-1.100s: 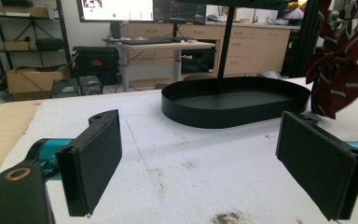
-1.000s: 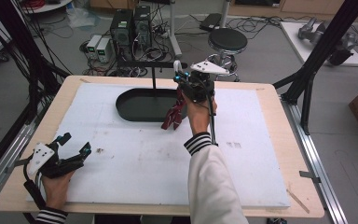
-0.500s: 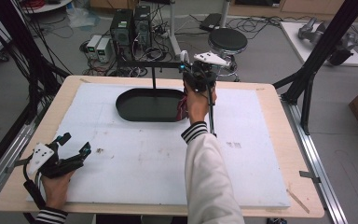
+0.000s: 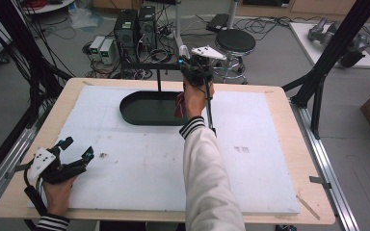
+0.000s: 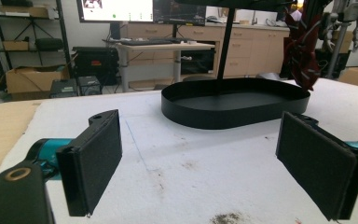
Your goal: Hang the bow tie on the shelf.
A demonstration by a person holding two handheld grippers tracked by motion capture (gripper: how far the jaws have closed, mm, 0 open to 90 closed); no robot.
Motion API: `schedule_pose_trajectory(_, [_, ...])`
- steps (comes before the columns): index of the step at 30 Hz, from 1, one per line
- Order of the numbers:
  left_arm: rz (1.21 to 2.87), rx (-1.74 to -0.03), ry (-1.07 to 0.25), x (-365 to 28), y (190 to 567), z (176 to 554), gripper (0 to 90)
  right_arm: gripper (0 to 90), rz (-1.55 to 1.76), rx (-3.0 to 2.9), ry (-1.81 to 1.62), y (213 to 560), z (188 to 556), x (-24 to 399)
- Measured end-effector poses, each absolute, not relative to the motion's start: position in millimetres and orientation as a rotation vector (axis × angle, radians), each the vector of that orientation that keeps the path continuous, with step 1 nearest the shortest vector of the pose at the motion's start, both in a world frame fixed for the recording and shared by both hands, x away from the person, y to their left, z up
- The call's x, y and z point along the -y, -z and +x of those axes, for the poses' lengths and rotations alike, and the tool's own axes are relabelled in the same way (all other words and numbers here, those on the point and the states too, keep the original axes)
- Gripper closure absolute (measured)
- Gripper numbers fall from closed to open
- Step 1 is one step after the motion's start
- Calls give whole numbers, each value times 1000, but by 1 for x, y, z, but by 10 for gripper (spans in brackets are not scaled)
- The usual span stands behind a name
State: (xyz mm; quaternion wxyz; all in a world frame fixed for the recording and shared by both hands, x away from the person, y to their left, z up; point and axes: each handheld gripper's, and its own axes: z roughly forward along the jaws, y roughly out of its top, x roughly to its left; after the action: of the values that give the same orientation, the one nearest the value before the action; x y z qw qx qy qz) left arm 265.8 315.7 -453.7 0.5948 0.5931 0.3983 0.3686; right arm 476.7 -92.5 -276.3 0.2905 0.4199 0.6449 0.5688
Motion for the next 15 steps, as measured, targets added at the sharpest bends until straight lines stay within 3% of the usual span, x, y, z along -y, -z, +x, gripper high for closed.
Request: schedule_pose_trajectory(15, [1380, -924, -859, -316, 454, 265, 147, 858, 1190, -1877, -1549, 296, 493, 91])
